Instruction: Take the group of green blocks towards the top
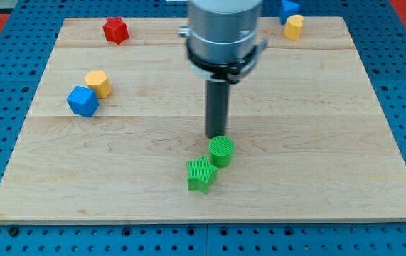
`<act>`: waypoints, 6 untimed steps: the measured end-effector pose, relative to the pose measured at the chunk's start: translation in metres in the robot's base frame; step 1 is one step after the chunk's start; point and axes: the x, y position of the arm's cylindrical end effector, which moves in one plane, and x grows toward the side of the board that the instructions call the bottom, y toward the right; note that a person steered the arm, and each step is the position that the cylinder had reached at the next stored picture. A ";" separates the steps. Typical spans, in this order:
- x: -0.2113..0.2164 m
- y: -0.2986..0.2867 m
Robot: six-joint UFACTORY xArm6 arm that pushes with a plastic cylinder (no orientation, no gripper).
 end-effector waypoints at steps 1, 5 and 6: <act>0.002 -0.056; 0.103 -0.021; 0.083 0.009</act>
